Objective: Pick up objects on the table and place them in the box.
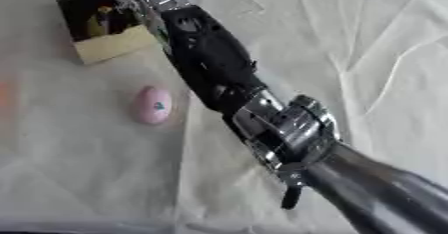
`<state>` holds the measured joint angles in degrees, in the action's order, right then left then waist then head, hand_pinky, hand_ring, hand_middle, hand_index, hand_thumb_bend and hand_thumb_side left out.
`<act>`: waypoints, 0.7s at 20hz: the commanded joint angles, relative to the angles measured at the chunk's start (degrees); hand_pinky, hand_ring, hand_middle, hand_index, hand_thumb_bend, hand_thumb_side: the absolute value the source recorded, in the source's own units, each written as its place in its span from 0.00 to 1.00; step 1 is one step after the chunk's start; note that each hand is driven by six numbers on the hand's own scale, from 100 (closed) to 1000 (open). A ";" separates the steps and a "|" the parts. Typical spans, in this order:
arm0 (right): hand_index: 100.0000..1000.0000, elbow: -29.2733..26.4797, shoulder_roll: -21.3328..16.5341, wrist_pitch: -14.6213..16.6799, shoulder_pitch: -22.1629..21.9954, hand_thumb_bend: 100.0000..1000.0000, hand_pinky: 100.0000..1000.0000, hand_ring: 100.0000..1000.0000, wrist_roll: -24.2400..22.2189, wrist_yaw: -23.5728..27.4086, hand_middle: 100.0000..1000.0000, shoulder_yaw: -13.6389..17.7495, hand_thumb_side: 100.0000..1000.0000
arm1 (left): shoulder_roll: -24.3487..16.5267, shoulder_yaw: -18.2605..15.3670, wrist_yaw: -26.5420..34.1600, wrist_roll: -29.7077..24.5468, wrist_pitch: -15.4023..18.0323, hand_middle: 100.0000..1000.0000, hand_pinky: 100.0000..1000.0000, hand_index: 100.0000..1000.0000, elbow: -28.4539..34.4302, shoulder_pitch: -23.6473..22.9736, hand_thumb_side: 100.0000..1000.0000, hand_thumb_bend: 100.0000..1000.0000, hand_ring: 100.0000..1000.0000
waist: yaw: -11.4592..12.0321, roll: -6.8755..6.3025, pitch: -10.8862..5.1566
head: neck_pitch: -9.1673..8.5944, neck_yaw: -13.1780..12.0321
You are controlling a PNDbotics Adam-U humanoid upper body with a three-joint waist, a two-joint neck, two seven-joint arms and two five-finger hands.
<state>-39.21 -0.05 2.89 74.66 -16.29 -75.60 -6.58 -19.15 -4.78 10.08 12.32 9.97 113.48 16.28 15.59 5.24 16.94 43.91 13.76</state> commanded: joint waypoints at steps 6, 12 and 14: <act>0.94 -3.86 -0.53 -1.05 1.13 0.00 0.86 0.96 2.65 0.94 0.82 1.34 0.05 | -0.42 -0.07 0.18 -0.23 -0.16 0.73 0.79 0.83 1.12 0.29 0.61 0.00 0.74 | -0.23 0.03 -0.63 | 0.20 -0.29; 0.92 -13.15 -4.63 -1.01 2.27 0.00 0.83 0.91 4.42 12.27 0.77 -0.78 0.00 | -0.43 -0.14 0.10 -0.21 -0.32 0.73 0.79 0.83 1.12 -0.05 0.61 0.00 0.74 | -1.06 -0.09 -1.23 | 0.20 -1.24; 0.92 -15.94 -8.16 -0.34 2.81 0.00 0.83 0.91 2.01 16.08 0.77 -2.38 0.00 | -0.55 -0.24 -0.02 -0.16 -0.33 0.73 0.79 0.83 1.12 -0.21 0.61 0.00 0.74 | -1.45 -0.02 -1.61 | 0.20 -1.62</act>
<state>-52.26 -5.37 2.30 75.88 -13.53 -61.95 -8.36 -19.12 -4.75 10.11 12.12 9.67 113.48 15.80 14.05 5.24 16.87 43.91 12.43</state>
